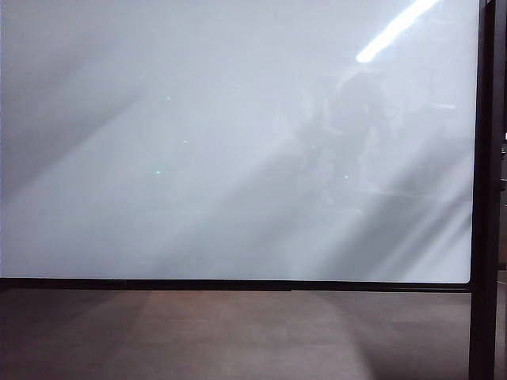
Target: Reach to the right to find the marker pen, pick it up, and write the number 6 on the whiteboard.
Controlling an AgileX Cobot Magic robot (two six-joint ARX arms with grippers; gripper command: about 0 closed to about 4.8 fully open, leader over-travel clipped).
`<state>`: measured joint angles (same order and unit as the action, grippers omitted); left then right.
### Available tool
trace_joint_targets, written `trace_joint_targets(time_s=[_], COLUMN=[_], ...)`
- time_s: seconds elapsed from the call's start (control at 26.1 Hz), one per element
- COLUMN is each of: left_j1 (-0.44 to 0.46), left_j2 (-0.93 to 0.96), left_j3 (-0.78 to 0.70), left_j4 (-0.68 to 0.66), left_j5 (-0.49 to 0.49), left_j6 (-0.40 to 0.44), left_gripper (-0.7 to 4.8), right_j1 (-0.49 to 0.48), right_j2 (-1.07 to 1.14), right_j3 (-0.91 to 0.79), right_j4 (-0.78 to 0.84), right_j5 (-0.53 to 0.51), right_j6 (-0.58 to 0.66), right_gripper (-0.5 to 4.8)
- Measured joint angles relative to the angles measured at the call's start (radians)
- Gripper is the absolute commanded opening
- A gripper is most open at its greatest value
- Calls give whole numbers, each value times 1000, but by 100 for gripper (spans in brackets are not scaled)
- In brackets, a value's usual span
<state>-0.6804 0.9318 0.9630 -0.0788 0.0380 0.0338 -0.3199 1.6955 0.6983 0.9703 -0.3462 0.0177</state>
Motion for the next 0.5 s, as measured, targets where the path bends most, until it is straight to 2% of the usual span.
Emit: trace_joint_targets(time_s=[0.15,0.34,0.5], left_j1=[0,0,0], left_j2=[0,0,0], left_j3=[0,0,0], left_j4=[-1,-2,-3], left_j5=[0,0,0], left_j6=[0,0,0], left_gripper=[-6,-6,-6], right_j1=[-7,-45,-57], right_j2=[92,210,299], right_j3=[0,2,104], right_j4=[127,276,311], right_j5=[-55,-77,-132], right_j6=[3,11,53], right_gripper=[271,272,274])
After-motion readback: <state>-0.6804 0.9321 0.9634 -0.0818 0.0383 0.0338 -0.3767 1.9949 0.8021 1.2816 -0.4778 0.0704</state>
